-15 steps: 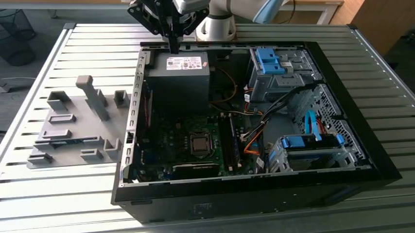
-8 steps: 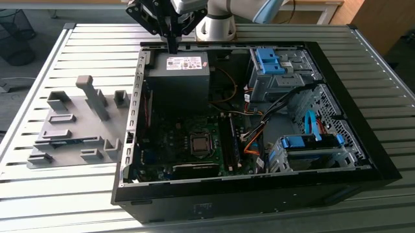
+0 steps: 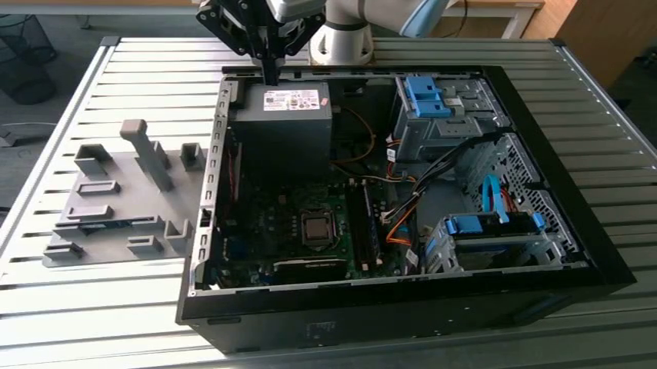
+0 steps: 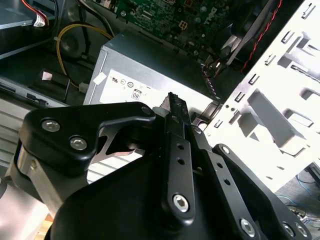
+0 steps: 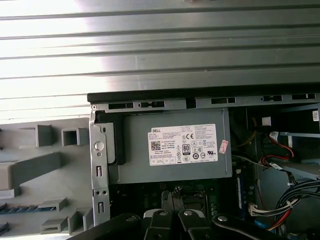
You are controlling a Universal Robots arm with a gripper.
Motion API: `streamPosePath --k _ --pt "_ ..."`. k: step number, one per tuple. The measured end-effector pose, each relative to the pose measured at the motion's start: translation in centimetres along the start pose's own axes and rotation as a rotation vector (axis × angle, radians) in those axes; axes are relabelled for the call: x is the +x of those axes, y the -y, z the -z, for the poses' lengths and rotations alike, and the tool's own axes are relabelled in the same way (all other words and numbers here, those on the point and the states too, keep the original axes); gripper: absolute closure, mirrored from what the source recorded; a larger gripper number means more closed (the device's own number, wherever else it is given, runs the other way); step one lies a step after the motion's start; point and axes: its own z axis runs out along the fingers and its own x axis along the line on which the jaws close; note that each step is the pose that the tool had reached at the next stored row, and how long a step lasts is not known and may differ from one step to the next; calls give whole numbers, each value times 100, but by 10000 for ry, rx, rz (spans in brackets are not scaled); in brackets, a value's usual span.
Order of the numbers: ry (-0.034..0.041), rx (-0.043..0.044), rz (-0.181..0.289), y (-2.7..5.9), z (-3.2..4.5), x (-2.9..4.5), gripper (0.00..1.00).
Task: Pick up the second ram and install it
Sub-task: 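Reach for the second ram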
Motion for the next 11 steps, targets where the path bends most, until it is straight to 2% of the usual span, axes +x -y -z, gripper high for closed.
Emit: streamPosePath --k 11 --pt "0 0 0 3 1 38 89"
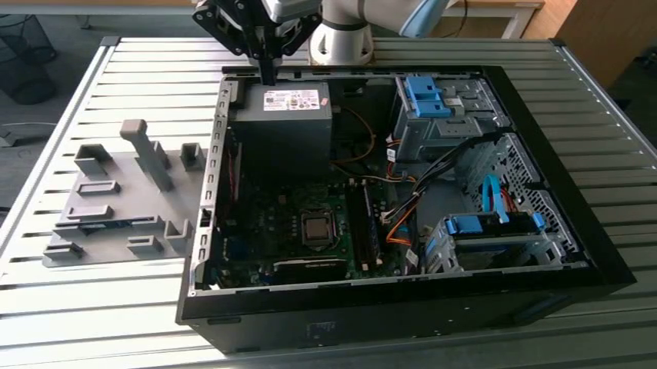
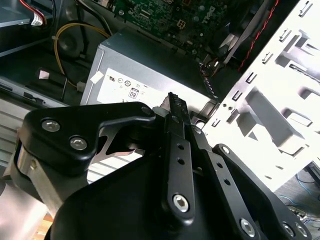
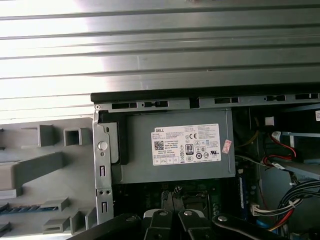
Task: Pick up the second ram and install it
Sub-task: 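Reach for the second ram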
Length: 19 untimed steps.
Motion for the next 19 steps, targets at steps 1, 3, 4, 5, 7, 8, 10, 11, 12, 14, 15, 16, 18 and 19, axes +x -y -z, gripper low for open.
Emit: streamPosePath --k 1,3,4,5,7,8,10,11,12,14,15,16,18,19 --pt "0 0 0 0 0 4 89" --pt "0 -1 0 1 0 12 89" --pt "1 0 0 1 0 16 89" --pt "0 0 0 1 0 20 89" --pt "0 0 0 2 1 27 89" --pt "0 0 0 2 1 31 89" --pt "0 0 0 3 1 38 89" --pt "0 0 0 3 1 42 89" --pt "0 0 0 3 1 45 89" --pt "0 0 0 4 1 51 89" --pt "0 0 1 4 1 54 89" --pt "0 0 0 4 1 57 89" --pt "-1 0 1 5 1 61 89" --pt "0 0 0 5 1 64 89"
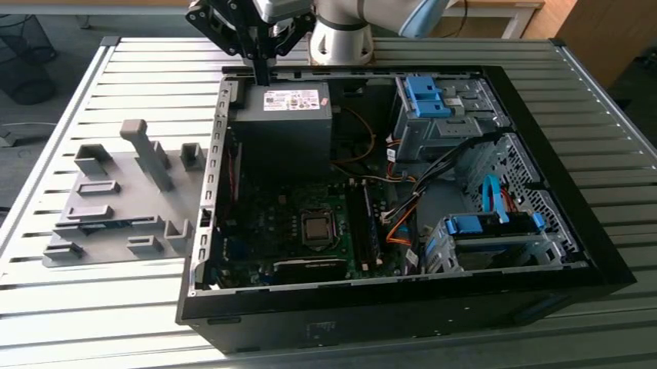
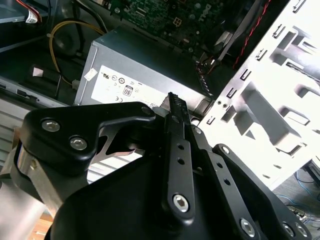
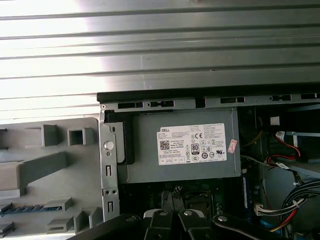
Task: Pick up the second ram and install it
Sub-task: 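Reach for the second ram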
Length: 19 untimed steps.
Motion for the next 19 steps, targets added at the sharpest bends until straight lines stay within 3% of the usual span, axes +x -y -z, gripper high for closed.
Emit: streamPosePath --k 19 --pt "-1 1 0 5 0 64 89"
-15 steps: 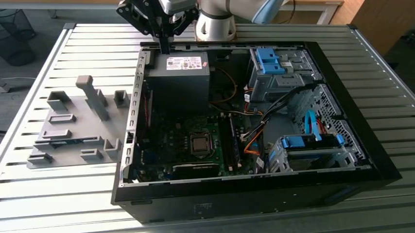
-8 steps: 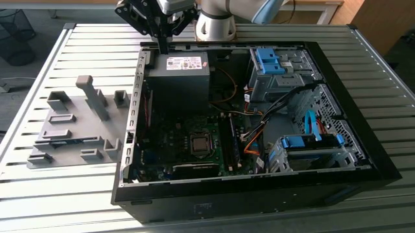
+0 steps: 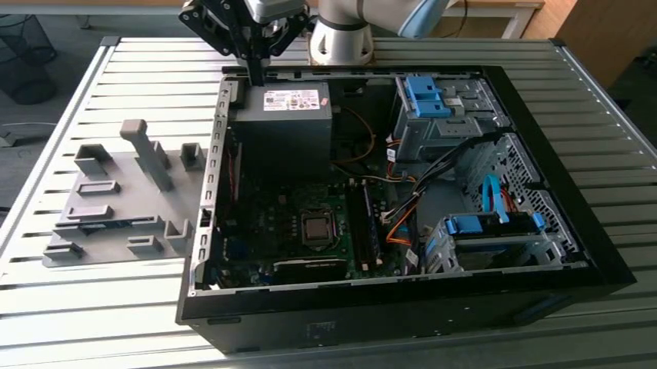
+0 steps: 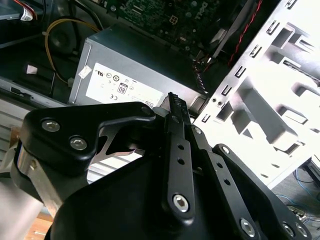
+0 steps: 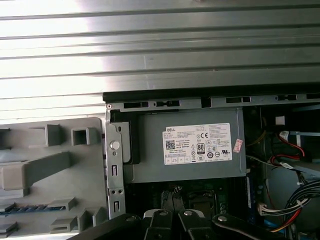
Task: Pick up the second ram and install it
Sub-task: 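Reach for the second ram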
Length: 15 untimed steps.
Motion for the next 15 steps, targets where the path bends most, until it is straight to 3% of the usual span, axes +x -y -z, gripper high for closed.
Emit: streamPosePath --k 15 --pt "0 -1 0 4 -1 58 89"
